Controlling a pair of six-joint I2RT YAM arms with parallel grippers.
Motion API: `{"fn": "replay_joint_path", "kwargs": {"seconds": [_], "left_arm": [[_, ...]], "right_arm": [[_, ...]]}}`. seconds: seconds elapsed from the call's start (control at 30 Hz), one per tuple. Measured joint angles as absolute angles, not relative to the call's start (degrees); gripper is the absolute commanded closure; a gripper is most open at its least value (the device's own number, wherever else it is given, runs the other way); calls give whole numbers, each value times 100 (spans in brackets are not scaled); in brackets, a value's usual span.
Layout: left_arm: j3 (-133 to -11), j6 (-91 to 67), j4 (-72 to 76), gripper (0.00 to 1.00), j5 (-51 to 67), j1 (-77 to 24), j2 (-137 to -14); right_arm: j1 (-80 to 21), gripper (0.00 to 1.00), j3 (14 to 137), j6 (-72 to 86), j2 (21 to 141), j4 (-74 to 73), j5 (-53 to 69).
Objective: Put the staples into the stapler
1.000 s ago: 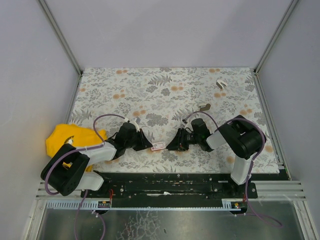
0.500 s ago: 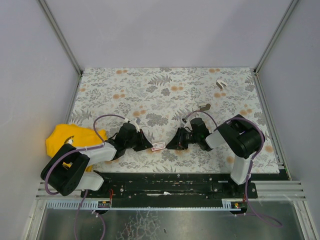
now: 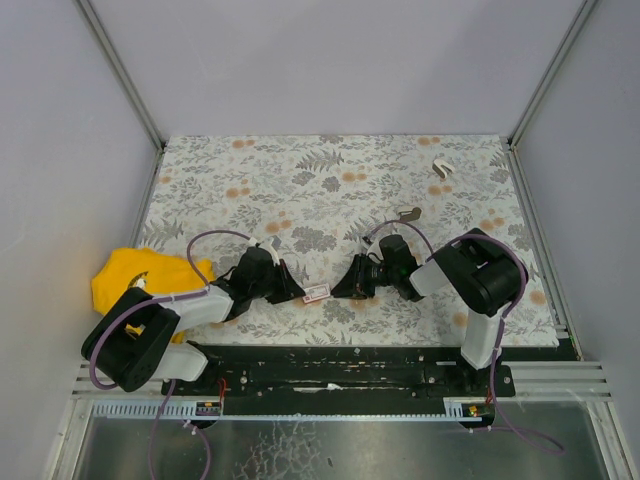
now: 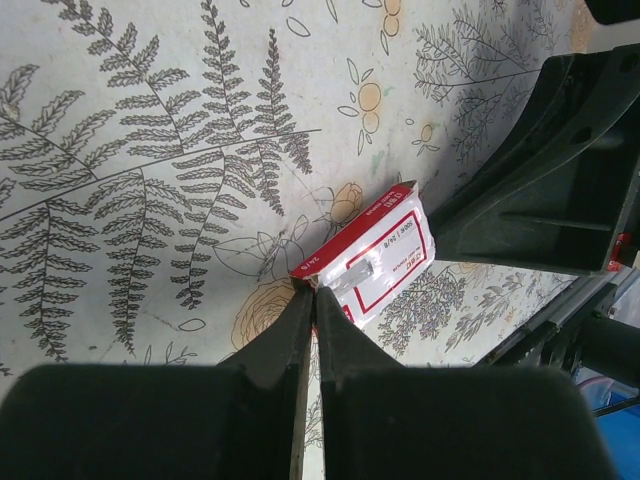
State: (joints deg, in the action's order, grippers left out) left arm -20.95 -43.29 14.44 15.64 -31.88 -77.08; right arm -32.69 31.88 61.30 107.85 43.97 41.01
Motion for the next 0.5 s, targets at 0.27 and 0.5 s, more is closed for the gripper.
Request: {"fn": "replay_joint_path", "kwargs": {"seconds": [0.27,0.5], "left_arm": [[-2075,-4401,1444,100,1479,-3190,-7710],[-2075,-4493,1439,100,1350,-3190,-7782]], "right_arm": [[-3271,64,3192,6202,10805,4449,4117],[-3275,61,3192,6259,10805,4578,4104]]}}
